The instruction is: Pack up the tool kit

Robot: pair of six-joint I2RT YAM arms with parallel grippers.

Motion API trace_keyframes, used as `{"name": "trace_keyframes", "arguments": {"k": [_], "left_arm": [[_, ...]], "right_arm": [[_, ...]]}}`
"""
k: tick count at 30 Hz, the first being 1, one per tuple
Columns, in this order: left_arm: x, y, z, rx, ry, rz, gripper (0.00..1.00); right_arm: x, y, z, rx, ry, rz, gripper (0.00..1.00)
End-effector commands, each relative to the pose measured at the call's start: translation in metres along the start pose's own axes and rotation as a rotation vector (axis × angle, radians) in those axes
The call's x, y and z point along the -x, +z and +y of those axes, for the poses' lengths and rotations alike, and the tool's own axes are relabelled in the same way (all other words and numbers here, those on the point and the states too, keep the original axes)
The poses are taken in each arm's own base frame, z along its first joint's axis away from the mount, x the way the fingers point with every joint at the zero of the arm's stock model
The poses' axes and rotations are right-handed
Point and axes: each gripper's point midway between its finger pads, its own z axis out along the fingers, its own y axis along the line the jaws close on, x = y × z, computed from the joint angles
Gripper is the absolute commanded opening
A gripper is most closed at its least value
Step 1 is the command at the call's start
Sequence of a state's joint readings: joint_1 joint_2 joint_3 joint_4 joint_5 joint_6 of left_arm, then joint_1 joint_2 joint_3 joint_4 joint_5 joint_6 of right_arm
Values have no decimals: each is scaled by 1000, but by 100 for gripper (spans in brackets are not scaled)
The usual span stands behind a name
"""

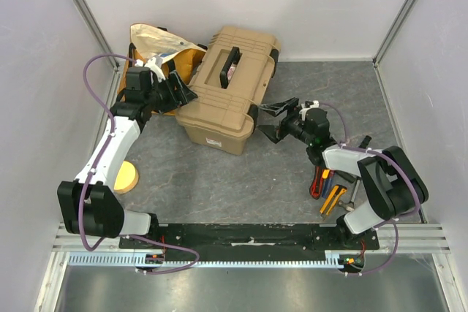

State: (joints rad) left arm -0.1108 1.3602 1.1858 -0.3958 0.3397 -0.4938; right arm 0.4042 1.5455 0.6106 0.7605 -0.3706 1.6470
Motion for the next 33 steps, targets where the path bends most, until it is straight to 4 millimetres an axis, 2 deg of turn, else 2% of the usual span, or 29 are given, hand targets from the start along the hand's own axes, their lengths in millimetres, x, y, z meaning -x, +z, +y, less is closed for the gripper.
{"name": "trace_keyframes", "arguments": {"k": [1, 5, 7, 11, 15, 20, 24, 28, 30, 33], "left_arm": [[15, -9, -3, 19, 6, -58, 81], [32, -13, -7, 35, 41, -100, 81], [42, -13, -8, 42, 61, -120, 81], [57, -3, -3, 71, 96, -145, 81], [61, 17, 0, 53, 120, -136, 82], [51, 46, 0, -17, 138, -78, 82], [40, 67, 7, -31, 133, -22, 82], [27, 77, 5, -73, 95, 34, 82], [19, 76, -2, -118, 75, 63, 81], [9, 74, -9, -157, 57, 88, 80]], "right_arm": [[29, -6, 28, 24, -76, -72, 96], [76, -14, 32, 25, -89, -189, 98], [93, -8, 34, 38, -87, -208, 98], [119, 20, 34, 68, -61, -221, 98], [147, 54, 39, 116, -21, -239, 98], [178, 84, 44, 149, -29, -302, 98], [194, 102, 48, 203, 3, -317, 98], [205, 117, 54, 300, 54, -303, 98], [210, 126, 47, 327, 84, -283, 98], [212, 134, 47, 362, 90, -253, 98]]}}
